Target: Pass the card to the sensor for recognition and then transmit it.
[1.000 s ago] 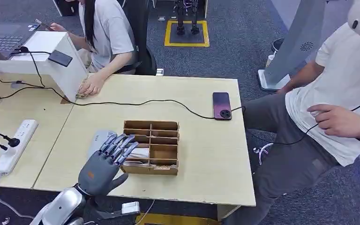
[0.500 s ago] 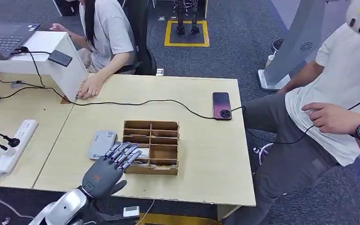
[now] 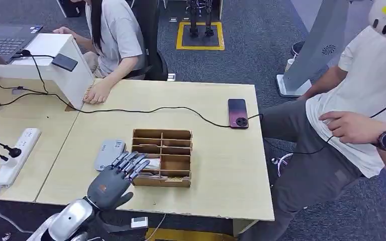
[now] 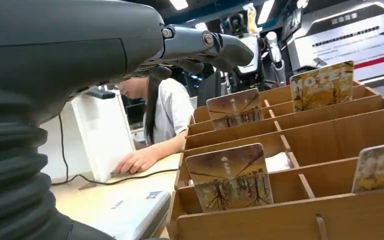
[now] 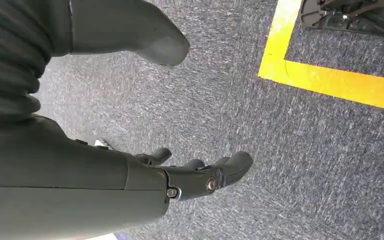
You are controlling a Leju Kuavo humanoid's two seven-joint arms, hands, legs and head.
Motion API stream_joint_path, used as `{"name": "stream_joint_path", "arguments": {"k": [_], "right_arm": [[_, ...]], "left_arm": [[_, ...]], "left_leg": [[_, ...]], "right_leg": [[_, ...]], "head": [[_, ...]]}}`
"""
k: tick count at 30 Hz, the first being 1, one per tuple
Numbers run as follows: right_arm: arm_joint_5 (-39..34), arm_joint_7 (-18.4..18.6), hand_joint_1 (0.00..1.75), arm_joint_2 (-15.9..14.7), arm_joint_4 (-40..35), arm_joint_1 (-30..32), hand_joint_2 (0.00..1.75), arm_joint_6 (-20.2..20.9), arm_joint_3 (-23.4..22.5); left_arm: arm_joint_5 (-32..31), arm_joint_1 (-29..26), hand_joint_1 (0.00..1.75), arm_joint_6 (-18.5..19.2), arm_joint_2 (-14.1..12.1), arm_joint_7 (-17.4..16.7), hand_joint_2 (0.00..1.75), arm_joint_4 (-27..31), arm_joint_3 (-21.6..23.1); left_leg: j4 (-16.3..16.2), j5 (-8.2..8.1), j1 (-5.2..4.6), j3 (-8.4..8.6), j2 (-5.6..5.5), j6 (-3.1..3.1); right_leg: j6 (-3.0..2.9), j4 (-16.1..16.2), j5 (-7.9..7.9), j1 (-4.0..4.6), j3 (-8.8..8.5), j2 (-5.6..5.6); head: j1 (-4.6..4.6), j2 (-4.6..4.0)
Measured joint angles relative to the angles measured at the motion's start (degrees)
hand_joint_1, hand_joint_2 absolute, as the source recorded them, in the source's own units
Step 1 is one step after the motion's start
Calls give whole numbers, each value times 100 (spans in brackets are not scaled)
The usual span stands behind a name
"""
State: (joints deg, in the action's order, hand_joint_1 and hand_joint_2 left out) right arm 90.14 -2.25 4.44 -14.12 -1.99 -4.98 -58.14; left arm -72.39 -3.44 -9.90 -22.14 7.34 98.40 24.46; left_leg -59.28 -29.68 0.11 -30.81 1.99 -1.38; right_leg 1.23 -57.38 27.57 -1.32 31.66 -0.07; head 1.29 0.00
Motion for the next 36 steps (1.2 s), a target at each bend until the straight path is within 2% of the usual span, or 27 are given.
{"name": "stream_joint_path", "arguments": {"k": [12,30,36], "right_arm": [[0,0,0,0,0,-1,175,0,0],[0,-28,0,0,0,-2,175,-2,0],[0,-11,0,2,0,-5,175,-2,0]], "left_arm": [[31,26,0,205,0,-136,175,-63,0],[317,-89,0,385,-48,-37,175,-142,0],[335,-29,0,387,126,-53,175,-203,0]], "left_leg": [[0,0,0,-2,-1,0],[0,0,0,-1,-1,0],[0,0,0,0,-1,0]], "right_leg": [[0,0,0,1,0,0],[0,0,0,0,-1,-1],[0,0,0,0,0,-1]], "head": [[-2,0],[-2,0],[-2,0]]}}
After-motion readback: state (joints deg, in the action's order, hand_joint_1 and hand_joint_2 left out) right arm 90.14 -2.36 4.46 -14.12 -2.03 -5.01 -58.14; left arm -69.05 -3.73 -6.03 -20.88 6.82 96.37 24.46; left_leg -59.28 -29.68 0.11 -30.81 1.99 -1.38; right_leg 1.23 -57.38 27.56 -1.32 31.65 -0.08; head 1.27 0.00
